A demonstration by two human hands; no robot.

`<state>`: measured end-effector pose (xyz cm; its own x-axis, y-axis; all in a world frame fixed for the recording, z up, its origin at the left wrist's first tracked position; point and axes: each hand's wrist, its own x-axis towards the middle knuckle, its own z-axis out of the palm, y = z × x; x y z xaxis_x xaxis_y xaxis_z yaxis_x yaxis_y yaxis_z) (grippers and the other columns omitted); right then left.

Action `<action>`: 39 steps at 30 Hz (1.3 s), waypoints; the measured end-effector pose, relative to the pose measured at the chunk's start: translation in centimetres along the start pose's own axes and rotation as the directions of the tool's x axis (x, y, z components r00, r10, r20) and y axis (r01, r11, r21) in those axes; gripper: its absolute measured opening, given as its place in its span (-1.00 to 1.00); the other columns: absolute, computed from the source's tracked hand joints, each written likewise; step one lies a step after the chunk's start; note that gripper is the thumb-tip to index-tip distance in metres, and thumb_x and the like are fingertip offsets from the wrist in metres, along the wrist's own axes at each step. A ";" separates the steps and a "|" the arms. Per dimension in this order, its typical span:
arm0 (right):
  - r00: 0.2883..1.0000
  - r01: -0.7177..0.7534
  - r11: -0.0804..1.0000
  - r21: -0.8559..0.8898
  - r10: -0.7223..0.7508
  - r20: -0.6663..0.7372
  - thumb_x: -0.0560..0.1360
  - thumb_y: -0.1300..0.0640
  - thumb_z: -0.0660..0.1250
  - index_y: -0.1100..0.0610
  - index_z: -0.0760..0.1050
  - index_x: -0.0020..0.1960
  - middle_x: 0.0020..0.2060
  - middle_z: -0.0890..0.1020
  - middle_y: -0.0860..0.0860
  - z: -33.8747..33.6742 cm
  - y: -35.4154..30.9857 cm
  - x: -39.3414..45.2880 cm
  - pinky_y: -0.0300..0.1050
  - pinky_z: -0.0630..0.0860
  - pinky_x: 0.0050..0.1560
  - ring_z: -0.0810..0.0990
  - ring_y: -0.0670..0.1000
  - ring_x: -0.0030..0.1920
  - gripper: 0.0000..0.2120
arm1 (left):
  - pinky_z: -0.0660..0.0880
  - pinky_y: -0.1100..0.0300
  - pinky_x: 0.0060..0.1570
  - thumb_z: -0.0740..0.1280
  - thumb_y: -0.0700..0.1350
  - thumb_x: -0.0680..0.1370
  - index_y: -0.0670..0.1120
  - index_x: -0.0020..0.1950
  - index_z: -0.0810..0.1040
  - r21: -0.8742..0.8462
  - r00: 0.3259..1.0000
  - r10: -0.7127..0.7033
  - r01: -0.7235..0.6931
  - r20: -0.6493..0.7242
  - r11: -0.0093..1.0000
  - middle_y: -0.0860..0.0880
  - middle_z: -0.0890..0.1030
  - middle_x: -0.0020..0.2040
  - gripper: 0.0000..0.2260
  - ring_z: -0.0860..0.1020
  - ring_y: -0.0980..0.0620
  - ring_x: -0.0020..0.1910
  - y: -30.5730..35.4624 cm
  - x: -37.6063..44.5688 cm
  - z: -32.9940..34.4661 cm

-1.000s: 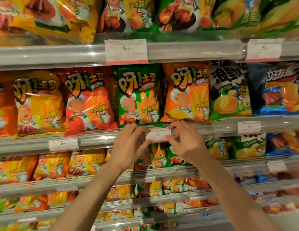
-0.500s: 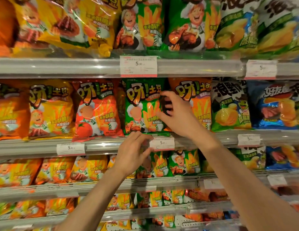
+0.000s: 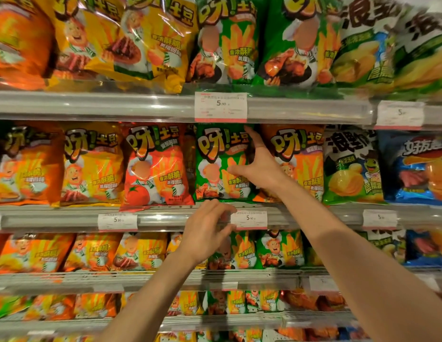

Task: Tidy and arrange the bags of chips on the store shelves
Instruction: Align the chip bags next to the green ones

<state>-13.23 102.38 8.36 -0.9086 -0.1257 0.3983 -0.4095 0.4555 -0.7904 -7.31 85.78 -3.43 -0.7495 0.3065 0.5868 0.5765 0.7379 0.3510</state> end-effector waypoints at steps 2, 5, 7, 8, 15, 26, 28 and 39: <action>1.000 -0.015 1.000 0.002 0.015 0.022 0.39 0.22 0.56 -0.06 0.02 0.61 0.46 0.35 -0.06 0.1 0.2 0.0 -0.35 0.34 0.20 0.35 -0.12 0.38 -0.01 | 0.43 0.17 -0.12 0.46 0.02 0.48 0.06 0.18 0.55 0.000 1.000 0.000 0.000 -0.003 1.000 0.13 0.49 -0.07 -0.72 0.42 0.13 -0.03 -0.1 0.0 0.0; 0.997 -0.031 0.999 -0.011 0.032 0.064 0.43 0.21 0.53 -0.06 -0.04 0.62 0.48 0.34 -0.05 0.0 0.0 0.0 -0.30 0.31 0.22 0.34 -0.10 0.40 -0.01 | 0.42 0.18 -0.12 0.46 0.02 0.48 0.05 0.18 0.56 0.002 1.000 0.000 0.000 -0.004 1.000 0.13 0.49 -0.07 -0.71 0.42 0.13 -0.03 0.0 0.0 0.1; 0.997 -0.031 0.999 -0.044 0.034 0.074 0.44 0.18 0.53 -0.05 -0.07 0.62 0.50 0.32 -0.04 -0.1 -0.4 -0.1 -0.30 0.29 0.23 0.33 -0.06 0.44 0.00 | 0.43 0.16 -0.12 0.46 0.01 0.48 0.06 0.19 0.55 0.012 1.000 0.003 -0.003 0.003 1.000 0.12 0.49 -0.06 -0.71 0.42 0.12 -0.03 0.1 0.0 0.0; 0.997 -0.022 0.998 -0.061 0.027 0.074 0.44 0.16 0.53 -0.04 -0.07 0.62 0.51 0.31 -0.04 -0.2 -0.6 -0.3 -0.30 0.28 0.26 0.32 -0.06 0.45 0.00 | 0.44 0.15 -0.11 0.45 0.01 0.49 0.05 0.20 0.55 0.016 1.000 0.004 -0.004 0.012 1.000 0.11 0.50 -0.06 -0.70 0.43 0.11 -0.03 0.1 0.0 -0.1; 0.969 0.139 0.965 -0.222 -0.178 -0.169 0.52 0.15 0.43 0.05 0.33 0.48 0.35 0.44 0.06 -4.1 -0.1 -3.6 -0.08 0.45 0.34 0.46 -0.01 0.32 -0.42 | 0.35 0.20 -0.22 0.48 -0.02 0.46 -0.02 0.22 0.53 0.180 0.999 0.053 -0.050 -0.009 0.982 0.02 0.45 -0.07 -0.64 0.42 0.00 -0.09 1.2 -0.7 0.6; 0.975 -0.180 0.967 -0.181 0.151 -0.163 0.29 -0.22 0.58 -0.03 -0.18 0.61 0.44 0.37 -0.06 -9.1 7.5 -8.0 -0.08 0.35 0.38 0.40 -0.05 0.39 0.20 | 0.48 0.11 -0.28 0.49 0.06 0.45 -0.02 0.18 0.57 0.134 0.995 0.066 -0.056 -0.068 0.989 0.04 0.45 -0.03 -0.64 0.46 0.00 -0.03 1.6 0.5 1.9; 0.980 -0.163 0.981 -0.109 0.149 -0.129 0.34 -0.02 0.60 0.02 -0.15 0.61 0.33 0.42 -0.14 -9.1 7.4 -7.4 -0.35 0.39 0.22 0.43 -0.15 0.27 0.15 | 0.48 0.12 -0.31 0.50 0.07 0.44 -0.02 0.17 0.57 0.127 0.996 0.063 -0.054 -0.069 0.990 0.04 0.46 -0.02 -0.64 0.47 0.01 -0.01 1.4 0.6 1.8; 0.982 -0.116 0.992 -0.047 0.107 -0.157 0.30 -0.05 0.62 -0.07 -0.01 0.58 0.33 0.46 -0.14 -7.4 9.3 -6.7 -0.17 0.40 0.28 0.48 -0.11 0.30 0.08 | 0.50 0.14 -0.27 0.48 0.10 0.45 0.02 0.18 0.57 0.097 0.999 0.037 -0.033 -0.034 0.995 0.07 0.47 0.00 -0.64 0.49 0.05 0.01 1.1 0.8 1.6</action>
<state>-10.35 113.93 1.82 -0.9229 0.0637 0.3797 -0.2975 0.5079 -0.8084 -7.82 87.79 -3.74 -0.7163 0.3128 0.6238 0.5668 0.7822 0.2587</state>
